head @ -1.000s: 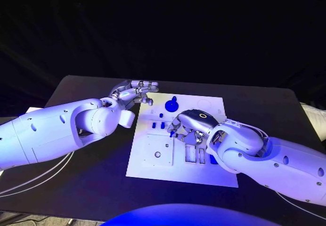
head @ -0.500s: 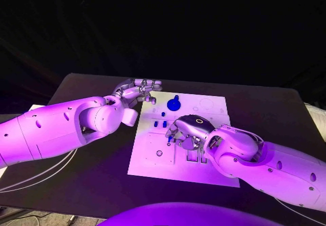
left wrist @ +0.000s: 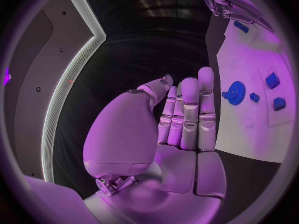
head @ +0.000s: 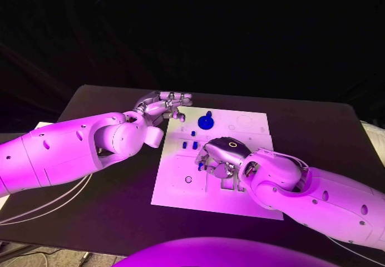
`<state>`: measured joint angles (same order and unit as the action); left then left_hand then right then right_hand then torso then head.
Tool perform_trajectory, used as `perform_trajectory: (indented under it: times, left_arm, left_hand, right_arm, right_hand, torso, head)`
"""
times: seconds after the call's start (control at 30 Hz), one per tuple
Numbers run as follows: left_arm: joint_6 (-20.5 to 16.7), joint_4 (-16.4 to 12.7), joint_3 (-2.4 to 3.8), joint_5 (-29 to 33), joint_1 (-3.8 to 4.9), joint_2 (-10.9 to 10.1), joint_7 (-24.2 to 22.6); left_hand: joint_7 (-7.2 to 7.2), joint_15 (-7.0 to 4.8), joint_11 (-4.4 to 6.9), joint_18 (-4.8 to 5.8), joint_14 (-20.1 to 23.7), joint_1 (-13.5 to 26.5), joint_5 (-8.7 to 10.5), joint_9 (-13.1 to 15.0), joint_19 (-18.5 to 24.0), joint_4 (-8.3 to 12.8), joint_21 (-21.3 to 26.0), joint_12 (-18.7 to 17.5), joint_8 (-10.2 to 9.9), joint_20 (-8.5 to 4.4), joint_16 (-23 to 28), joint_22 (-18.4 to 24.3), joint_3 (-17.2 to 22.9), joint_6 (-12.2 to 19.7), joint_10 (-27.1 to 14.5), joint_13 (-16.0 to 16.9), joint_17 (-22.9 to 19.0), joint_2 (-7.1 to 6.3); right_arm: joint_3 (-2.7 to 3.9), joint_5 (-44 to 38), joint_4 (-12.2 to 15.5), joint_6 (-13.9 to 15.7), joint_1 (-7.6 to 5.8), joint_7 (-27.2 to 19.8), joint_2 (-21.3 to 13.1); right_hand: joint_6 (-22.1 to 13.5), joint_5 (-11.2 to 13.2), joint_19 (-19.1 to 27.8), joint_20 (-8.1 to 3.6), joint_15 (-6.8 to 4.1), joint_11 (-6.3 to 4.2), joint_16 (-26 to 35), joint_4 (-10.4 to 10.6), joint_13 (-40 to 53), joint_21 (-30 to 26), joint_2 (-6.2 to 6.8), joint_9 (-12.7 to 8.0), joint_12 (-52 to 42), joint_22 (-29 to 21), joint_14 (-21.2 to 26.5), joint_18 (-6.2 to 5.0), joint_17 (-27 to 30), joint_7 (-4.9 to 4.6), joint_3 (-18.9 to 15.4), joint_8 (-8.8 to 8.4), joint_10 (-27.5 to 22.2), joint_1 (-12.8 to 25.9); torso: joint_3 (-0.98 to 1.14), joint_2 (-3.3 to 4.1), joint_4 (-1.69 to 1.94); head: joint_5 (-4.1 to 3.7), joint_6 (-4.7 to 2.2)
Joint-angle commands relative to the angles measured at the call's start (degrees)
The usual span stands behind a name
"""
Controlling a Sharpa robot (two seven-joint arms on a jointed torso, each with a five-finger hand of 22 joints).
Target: Assemble the parts on the task board
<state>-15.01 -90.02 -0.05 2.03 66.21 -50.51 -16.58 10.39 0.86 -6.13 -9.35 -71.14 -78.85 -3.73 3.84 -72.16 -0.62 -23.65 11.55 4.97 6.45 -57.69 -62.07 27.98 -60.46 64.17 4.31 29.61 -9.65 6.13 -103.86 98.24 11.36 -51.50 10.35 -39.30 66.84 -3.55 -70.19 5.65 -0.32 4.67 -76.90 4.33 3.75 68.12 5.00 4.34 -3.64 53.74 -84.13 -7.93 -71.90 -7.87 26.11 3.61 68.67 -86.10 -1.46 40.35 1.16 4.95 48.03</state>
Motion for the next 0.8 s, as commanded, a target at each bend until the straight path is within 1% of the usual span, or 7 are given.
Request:
perform_trajectory:
  times: [0.03, 0.43, 0.53, 0.63, 0.8]
  left_arm:
    - [1.3, -0.1, 0.04, 0.2, 0.02, 0.1, -0.5]
    - [1.5, 0.0, 0.04, 0.2, 0.02, 0.1, -0.3]
    - [1.6, 0.0, 0.04, 0.2, 0.02, 0.1, -0.2]
    - [1.6, 0.0, 0.04, 0.2, 0.02, 0.2, -0.2]
    - [1.8, 0.1, 0.04, 0.2, 0.02, 0.2, 0.3]
  left_hand:
    - [0.04, 0.11, 0.02, -0.99, 0.4, -0.1, 0.16, 0.0, 0.4, 0.1, 0.3, 0.3, -0.4, 0.01, 0.2, 0.0, -0.3, 0.4, -0.4, -0.1, 0.0, 0.33]
    - [0.04, 0.11, 0.02, -0.99, 0.4, -0.1, 0.16, 0.0, 0.4, 0.1, 0.3, 0.3, -0.4, 0.01, 0.2, 0.0, -0.3, 0.4, -0.4, -0.1, 0.0, 0.33]
    - [0.04, 0.11, 0.02, -0.99, 0.4, -0.1, 0.16, 0.0, 0.4, 0.1, 0.3, 0.3, -0.4, 0.01, 0.2, 0.0, -0.3, 0.4, -0.4, -0.1, 0.0, 0.33]
    - [0.04, 0.11, 0.02, -0.99, 0.4, -0.1, 0.16, 0.0, 0.4, 0.1, 0.3, 0.3, -0.4, 0.01, 0.2, 0.0, -0.3, 0.4, -0.4, -0.1, 0.0, 0.33]
    - [0.07, 0.15, -0.02, -0.98, 0.5, -0.1, 0.17, 0.0, 0.4, 0.0, 0.4, 0.4, -0.4, 0.06, 0.2, 0.1, -0.4, 0.4, -0.4, -0.1, -0.2, 0.37]
  right_arm:
    - [-0.06, -1.4, -0.1, -1.5, 0.08, 0.4, 0.1]
    - [-0.28, -1.7, -0.8, -2.5, 0.08, 1.0, 0.4]
    - [-0.59, -2.2, -1.0, -2.7, 0.08, 1.2, 0.6]
    - [-1.11, -2.5, -1.2, -3.2, 0.08, 1.3, 0.9]
    - [-1.67, -2.6, -1.6, -4.2, 0.08, 1.6, 1.3]
  right_hand:
    - [-0.1, -0.2, -0.2, 0.01, 0.11, -0.07, -0.2, -0.1, 0.0, 0.2, -0.17, 0.0, -0.1, 0.0, -2.8, 0.70, 0.0, -0.37, 0.5, 0.24, 0.1, 0.5]
    - [-0.1, -0.2, -0.2, 0.01, 0.11, -0.08, -0.2, -0.1, 0.0, 0.2, -0.18, 0.1, -0.2, -0.1, -2.8, 0.69, 0.1, -0.36, 0.5, 0.25, 0.1, 0.5]
    - [-0.1, -0.2, -0.2, 0.02, 0.11, -0.08, -0.1, -0.1, 0.0, 0.2, -0.19, 0.1, -0.2, -0.1, -2.8, 0.68, 0.2, -0.35, 0.6, 0.26, 0.2, 0.5]
    - [-0.1, -0.2, -0.2, 0.02, 0.11, -0.08, -0.1, -0.1, 0.0, 0.2, -0.19, 0.1, -0.2, -0.1, -2.8, 0.68, 0.2, -0.35, 0.6, 0.26, 0.2, 0.5]
    - [-0.1, -0.3, -0.2, 0.02, 0.11, -0.08, -0.1, -0.2, 0.0, 0.2, -0.16, 0.1, -0.2, -0.1, -2.8, 0.68, 0.3, -0.35, 0.6, 0.27, 0.2, 0.6]
  torso:
    - [0.00, 0.01, 0.00]
    - [0.00, -0.03, -0.04]
    - [0.01, -0.02, -0.03]
    - [0.03, -0.01, 0.00]
    - [-0.01, -0.01, 0.02]
  head:
    - [0.03, 0.10]
    - [0.09, 0.34]
    - [0.13, 0.34]
    - [0.14, 0.34]
    - [0.09, 0.38]
